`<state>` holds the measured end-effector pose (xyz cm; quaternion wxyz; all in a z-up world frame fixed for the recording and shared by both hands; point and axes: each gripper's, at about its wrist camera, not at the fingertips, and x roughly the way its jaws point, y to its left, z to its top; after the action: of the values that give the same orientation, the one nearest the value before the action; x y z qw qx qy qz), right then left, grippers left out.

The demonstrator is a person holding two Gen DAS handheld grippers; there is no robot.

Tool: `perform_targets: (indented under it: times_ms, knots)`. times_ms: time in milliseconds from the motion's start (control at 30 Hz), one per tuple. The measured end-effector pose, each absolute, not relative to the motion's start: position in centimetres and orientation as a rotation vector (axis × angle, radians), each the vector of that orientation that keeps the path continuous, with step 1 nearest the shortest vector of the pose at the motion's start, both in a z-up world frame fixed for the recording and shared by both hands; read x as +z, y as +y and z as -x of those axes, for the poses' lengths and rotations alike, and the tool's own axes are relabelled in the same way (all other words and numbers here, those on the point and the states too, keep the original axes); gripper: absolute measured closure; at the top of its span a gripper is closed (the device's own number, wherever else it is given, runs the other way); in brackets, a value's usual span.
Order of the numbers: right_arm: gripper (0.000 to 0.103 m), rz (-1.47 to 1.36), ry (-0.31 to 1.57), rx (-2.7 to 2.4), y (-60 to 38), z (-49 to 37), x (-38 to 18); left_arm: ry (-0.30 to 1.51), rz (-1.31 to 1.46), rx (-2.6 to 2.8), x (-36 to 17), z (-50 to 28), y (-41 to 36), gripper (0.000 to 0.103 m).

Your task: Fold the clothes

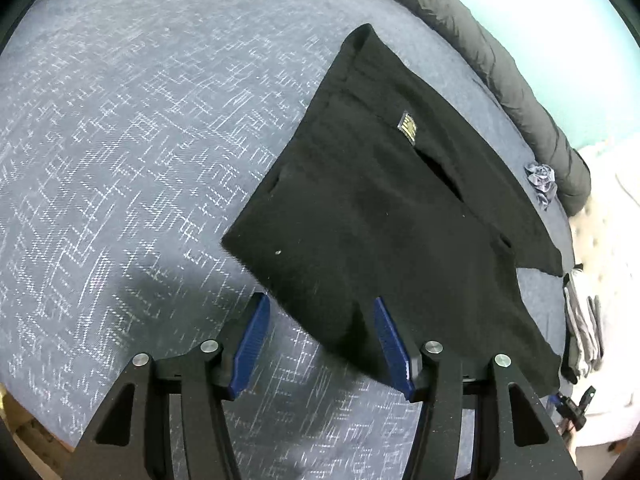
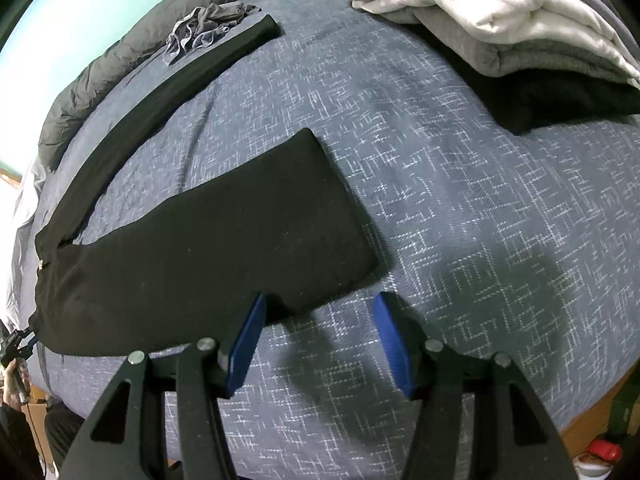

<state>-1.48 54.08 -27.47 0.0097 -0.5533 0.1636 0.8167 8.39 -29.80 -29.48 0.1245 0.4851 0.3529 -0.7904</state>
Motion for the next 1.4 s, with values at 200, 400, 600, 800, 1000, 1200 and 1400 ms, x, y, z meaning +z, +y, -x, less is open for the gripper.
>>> perform_targets:
  times_ms: [200,400,600,800,1000,1200,1400]
  knots:
    - [0.046,1.699,0.605,2.553,54.8,1.4,-27.4,1.05,-1.397,-2.309,-30.0,-7.7,-30.0,0.046]
    - [0.046,1.672,0.693,2.557,55.2,2.4,-27.4,1.066,-1.382,-2.3,-30.4,-7.5,-30.4,0.058]
    - [0.075,1.687,0.642,2.569,54.2,3.3,-27.4,1.052,-1.374,-2.313,-30.0,-7.4,-30.6,0.08]
    - [0.096,1.638,0.65,2.635,54.0,3.9,-25.6,1.005,-1.331,-2.369,-27.6,-6.8,-30.3,0.093]
    - [0.097,1.574,0.638,2.721,54.0,6.4,-21.3,0.979,-1.268,-2.428,-23.6,-5.5,-30.7,0.094]
    - [0.097,1.524,0.58,2.78,53.3,11.3,-16.8,0.968,-1.227,-2.45,-19.4,-2.5,-32.1,0.095]
    - [0.097,1.513,0.548,2.785,52.8,17.0,-15.1,0.97,-1.206,-2.444,-17.2,2.2,-33.2,0.095]
